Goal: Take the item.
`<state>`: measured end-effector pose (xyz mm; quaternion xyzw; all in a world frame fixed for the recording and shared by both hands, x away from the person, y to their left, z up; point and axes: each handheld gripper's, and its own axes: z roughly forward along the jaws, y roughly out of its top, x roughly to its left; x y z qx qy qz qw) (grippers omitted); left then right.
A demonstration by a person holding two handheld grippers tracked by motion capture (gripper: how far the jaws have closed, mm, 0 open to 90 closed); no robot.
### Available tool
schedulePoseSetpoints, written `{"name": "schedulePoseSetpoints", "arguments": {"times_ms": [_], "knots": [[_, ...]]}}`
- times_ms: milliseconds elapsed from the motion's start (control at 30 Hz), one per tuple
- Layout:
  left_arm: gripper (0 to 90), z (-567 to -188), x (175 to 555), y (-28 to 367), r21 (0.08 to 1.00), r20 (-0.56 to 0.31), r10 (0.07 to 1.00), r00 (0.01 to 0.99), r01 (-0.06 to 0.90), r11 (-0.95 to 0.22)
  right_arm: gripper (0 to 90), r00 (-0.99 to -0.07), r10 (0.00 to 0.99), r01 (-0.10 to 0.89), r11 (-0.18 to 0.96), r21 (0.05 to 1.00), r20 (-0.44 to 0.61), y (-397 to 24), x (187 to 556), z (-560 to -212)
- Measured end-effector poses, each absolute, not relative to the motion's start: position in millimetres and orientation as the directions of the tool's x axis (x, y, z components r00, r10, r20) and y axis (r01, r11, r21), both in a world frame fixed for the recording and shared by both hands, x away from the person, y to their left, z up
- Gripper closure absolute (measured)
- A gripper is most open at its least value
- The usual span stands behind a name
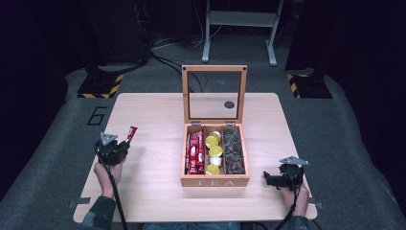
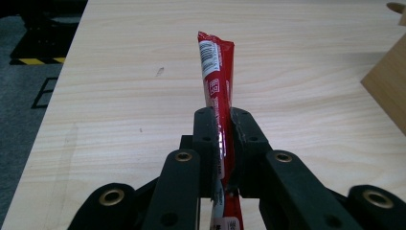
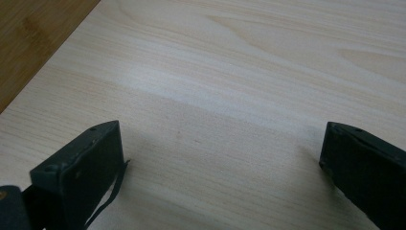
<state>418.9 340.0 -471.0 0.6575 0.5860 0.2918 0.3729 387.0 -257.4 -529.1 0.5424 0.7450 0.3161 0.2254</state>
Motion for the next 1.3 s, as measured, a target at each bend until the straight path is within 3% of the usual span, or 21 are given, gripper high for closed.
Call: {"name": "schedulePoseSetpoints", "arguments": {"times_ms": [767, 1300], "knots": [[81.3, -504.0, 445.7, 348.4, 0.782, -0.093, 0.994, 0.054, 0.622, 0.04, 0.7, -0.308, 0.951, 0.666, 0.21, 0.716, 0.007, -257.4, 387.0, -529.1], [81.1, -516.7, 451.3, 350.5, 0.749, -0.099, 0.994, 0.05, 0.662, 0.041, 0.7, -0.306, 0.952, 0.668, 0.207, 0.715, 0.009, -257.2, 386.9, -529.1]]}}
